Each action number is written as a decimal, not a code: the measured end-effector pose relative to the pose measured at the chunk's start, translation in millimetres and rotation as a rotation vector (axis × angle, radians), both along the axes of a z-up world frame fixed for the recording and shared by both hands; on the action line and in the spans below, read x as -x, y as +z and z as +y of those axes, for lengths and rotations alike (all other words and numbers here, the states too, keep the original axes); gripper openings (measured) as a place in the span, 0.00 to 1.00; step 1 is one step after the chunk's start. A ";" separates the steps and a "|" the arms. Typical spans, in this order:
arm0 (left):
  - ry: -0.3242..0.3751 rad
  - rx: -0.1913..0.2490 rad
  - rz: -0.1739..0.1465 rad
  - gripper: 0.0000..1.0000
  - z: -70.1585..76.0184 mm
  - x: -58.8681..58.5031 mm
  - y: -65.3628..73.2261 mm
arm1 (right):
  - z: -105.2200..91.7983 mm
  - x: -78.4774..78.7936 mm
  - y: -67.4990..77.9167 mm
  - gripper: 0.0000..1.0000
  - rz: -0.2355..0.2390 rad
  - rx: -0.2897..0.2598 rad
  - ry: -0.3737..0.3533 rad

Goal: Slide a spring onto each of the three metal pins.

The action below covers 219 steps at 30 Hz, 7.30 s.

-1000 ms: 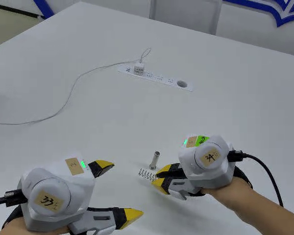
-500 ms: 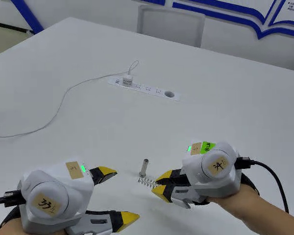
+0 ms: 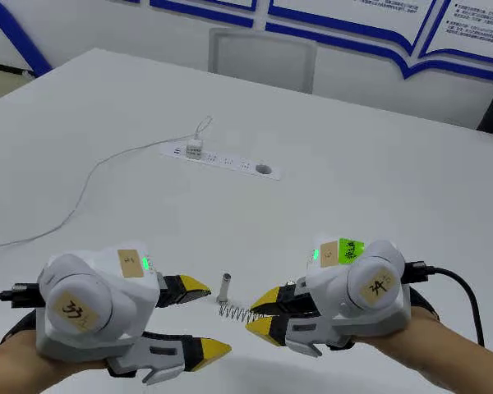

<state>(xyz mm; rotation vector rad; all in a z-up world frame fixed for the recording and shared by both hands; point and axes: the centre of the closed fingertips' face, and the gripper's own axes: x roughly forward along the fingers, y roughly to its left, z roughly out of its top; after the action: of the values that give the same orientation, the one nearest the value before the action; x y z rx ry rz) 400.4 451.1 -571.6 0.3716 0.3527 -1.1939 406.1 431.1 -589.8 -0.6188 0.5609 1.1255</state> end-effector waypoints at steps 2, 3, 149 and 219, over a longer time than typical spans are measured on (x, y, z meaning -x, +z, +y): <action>-0.020 -0.019 -0.004 0.42 -2.2 0.9 -0.4 | -0.1 1.4 2.5 0.11 -0.007 -0.002 0.002; -0.037 -0.026 -0.004 0.41 -4.0 2.5 -0.1 | 0.1 2.5 4.1 0.11 -0.011 -0.003 0.007; 0.119 0.051 0.140 0.64 39.2 -16.3 -26.5 | 23.3 -91.0 4.2 0.11 0.121 -0.161 -0.242; 0.156 0.077 0.131 0.61 36.7 -17.7 -14.5 | 16.9 -81.9 -18.8 0.18 0.079 -0.075 -0.223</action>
<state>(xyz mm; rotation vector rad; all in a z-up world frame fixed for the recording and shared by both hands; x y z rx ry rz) 418.2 487.8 -586.0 0.1960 0.4399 -1.0776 488.1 448.0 -608.5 -0.4366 0.6369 0.9588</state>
